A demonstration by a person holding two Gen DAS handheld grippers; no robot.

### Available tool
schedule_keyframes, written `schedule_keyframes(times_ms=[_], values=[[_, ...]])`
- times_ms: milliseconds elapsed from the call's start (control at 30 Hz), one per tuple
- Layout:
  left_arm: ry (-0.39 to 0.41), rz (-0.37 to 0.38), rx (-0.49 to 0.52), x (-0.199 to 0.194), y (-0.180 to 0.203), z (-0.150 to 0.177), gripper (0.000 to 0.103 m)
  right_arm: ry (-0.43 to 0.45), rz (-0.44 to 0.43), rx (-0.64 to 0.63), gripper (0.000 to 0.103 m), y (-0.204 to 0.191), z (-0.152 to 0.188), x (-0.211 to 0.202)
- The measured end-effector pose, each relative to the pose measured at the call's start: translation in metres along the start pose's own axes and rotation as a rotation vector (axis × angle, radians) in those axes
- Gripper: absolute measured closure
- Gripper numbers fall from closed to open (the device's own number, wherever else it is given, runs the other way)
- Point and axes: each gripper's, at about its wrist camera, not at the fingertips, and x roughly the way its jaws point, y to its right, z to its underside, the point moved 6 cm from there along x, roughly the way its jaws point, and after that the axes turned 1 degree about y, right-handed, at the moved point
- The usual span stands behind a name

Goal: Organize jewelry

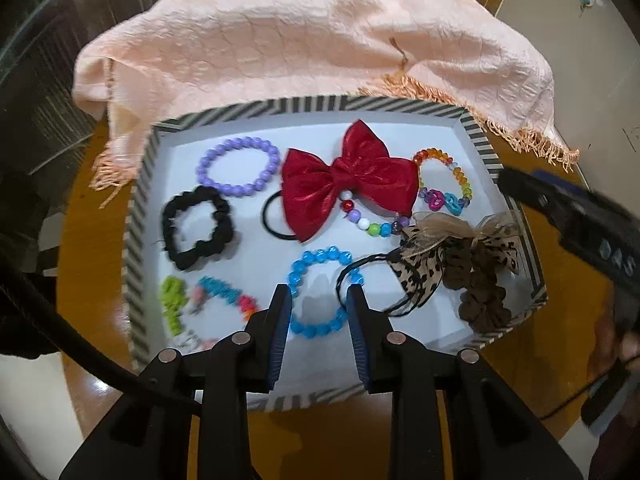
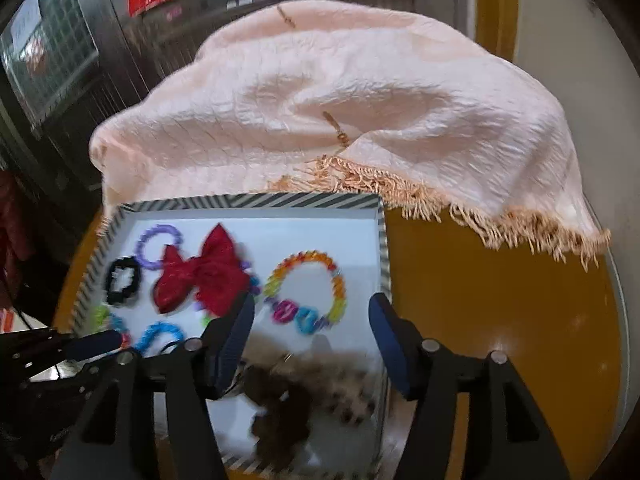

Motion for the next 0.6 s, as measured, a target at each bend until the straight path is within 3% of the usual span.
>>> schedule_keyframes(times_ms=[267,600], values=[[0.062,-0.029,0.011,-0.032,-0.008,0.014,0.081,0.046,0.005,0.054,0.033,-0.020,0.033,-0.041],[0.149,-0.082,-0.005,-0.071,-0.019,0.030,0.081,0.089,-0.001,0.031,0.032,-0.047,0.053,-0.075]])
